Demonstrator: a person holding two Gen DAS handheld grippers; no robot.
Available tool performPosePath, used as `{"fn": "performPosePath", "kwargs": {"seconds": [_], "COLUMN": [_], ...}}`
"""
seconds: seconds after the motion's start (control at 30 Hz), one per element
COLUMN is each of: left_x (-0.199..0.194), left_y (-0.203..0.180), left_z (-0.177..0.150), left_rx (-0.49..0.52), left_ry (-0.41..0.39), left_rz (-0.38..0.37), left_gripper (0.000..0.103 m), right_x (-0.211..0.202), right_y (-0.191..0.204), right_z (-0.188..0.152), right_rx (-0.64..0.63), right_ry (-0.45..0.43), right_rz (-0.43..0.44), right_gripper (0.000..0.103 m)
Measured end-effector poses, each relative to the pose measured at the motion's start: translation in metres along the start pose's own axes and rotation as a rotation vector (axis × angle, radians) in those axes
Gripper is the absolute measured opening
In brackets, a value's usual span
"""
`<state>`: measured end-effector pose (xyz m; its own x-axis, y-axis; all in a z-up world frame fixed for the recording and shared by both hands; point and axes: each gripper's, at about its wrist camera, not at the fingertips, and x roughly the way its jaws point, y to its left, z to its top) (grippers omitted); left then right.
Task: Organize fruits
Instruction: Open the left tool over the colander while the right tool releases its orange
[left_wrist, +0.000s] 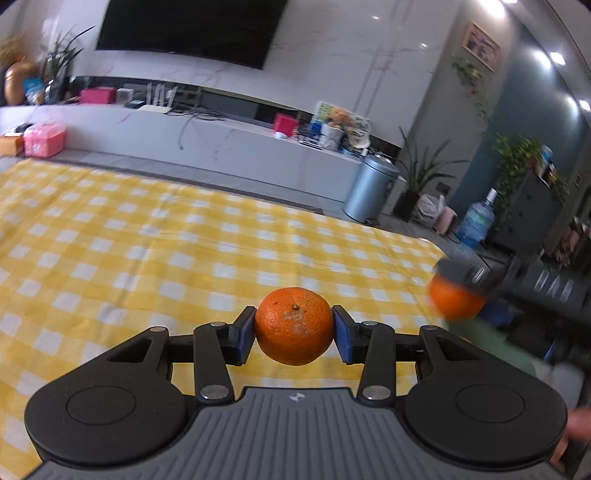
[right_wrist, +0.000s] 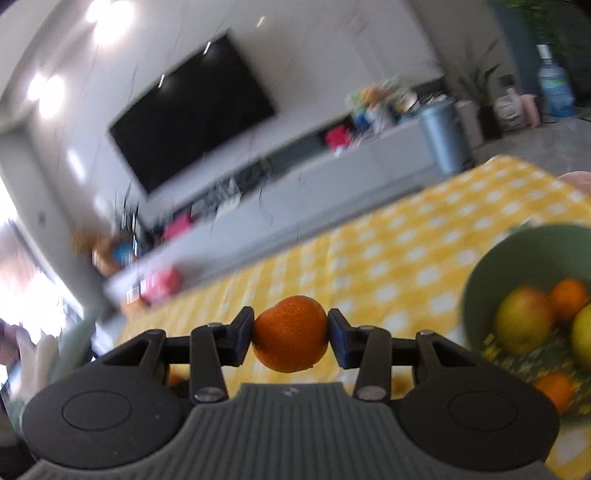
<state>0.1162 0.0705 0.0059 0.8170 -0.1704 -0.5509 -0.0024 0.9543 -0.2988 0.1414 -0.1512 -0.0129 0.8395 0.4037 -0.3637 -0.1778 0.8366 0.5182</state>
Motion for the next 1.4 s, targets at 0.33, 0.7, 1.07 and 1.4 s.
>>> {"fn": "performPosePath", "kwargs": {"seconds": [0.33, 0.7, 1.07, 1.4], "left_x": [0.028, 0.087, 0.106, 0.091], "left_y": [-0.102, -0.153, -0.165, -0.148], "left_z": [-0.002, -0.024, -0.032, -0.027], "left_rx": [0.142, 0.191, 0.256, 0.256], "left_ry": [0.044, 0.167, 0.183, 0.158], "left_rz": [-0.175, -0.279, -0.259, -0.215], "left_gripper": [0.049, 0.049, 0.052, 0.061], "right_x": [-0.097, -0.081, -0.08, -0.077], "right_y": [-0.109, -0.157, -0.161, -0.159], "right_z": [0.036, 0.023, 0.016, 0.015], "right_rx": [0.231, 0.381, 0.407, 0.401], "right_ry": [-0.296, -0.042, -0.016, -0.001], "right_rz": [-0.21, -0.261, -0.3, -0.302], "right_gripper": [0.041, 0.041, 0.041, 0.041]}}
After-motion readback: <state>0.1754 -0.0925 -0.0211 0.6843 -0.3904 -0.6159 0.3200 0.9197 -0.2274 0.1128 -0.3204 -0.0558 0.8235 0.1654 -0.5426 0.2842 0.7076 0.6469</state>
